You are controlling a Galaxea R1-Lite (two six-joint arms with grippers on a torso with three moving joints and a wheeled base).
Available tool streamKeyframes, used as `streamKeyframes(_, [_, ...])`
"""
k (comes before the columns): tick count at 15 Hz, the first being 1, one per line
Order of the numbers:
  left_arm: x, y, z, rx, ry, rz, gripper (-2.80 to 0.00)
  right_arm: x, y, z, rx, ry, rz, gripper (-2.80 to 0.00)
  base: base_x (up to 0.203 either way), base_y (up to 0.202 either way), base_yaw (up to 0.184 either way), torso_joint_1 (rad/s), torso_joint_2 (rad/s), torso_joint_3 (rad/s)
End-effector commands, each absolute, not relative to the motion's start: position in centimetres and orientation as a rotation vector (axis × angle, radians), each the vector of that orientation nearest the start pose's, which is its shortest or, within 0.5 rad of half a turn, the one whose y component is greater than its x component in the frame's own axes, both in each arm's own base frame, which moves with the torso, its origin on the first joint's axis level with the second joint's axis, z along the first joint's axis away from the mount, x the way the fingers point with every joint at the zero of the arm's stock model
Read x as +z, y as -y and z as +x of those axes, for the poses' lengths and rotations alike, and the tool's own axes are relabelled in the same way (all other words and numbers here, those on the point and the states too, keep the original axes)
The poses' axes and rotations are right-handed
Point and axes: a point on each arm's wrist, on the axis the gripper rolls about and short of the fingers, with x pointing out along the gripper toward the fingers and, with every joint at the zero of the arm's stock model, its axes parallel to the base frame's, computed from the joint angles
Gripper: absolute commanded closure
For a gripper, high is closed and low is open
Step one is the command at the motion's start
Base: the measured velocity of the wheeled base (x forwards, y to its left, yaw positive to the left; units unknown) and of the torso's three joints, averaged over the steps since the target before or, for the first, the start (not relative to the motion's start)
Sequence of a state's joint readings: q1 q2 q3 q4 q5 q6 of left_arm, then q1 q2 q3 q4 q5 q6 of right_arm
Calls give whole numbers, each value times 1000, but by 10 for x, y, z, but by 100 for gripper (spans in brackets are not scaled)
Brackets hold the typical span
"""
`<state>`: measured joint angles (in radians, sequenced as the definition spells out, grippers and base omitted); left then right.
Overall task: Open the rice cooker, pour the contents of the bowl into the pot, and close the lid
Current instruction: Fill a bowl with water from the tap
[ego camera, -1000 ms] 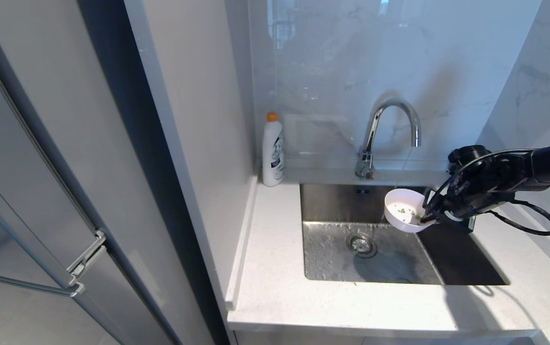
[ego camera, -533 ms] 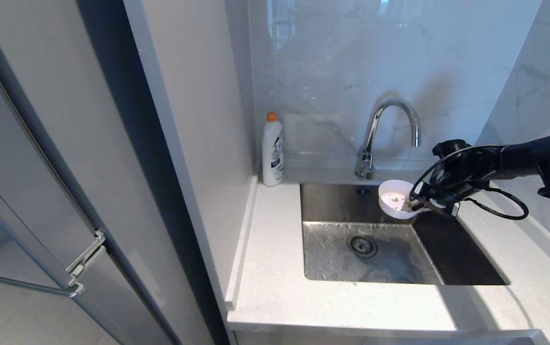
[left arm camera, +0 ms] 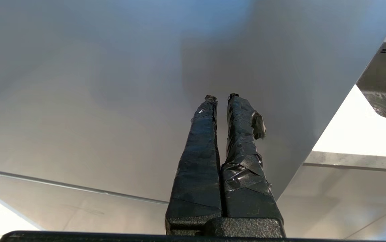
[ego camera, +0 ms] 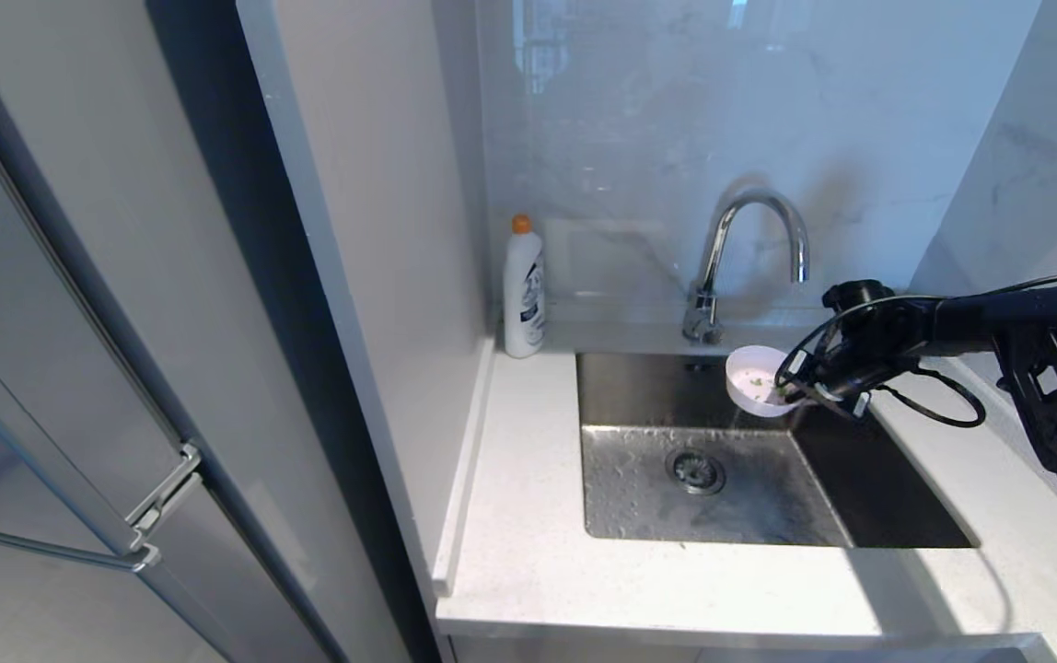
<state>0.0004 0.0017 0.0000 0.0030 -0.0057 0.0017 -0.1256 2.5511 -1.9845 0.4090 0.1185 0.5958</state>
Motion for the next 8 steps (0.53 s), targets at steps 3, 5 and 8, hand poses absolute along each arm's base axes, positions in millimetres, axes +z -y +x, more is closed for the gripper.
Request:
streamKeyframes(3, [75, 0, -22, -7, -8, 0, 0, 55, 78, 491, -323, -895, 694, 0, 0, 0, 0, 0, 0, 0])
streamKeyframes(5, [75, 0, -22, -8, -8, 0, 0, 54, 77, 493, -313, -880, 691, 0, 0, 0, 0, 0, 0, 0])
streamKeyframes(8, [75, 0, -22, -4, -8, -7, 0, 53, 76, 497, -302, -846, 690, 0, 0, 0, 0, 0, 0, 0])
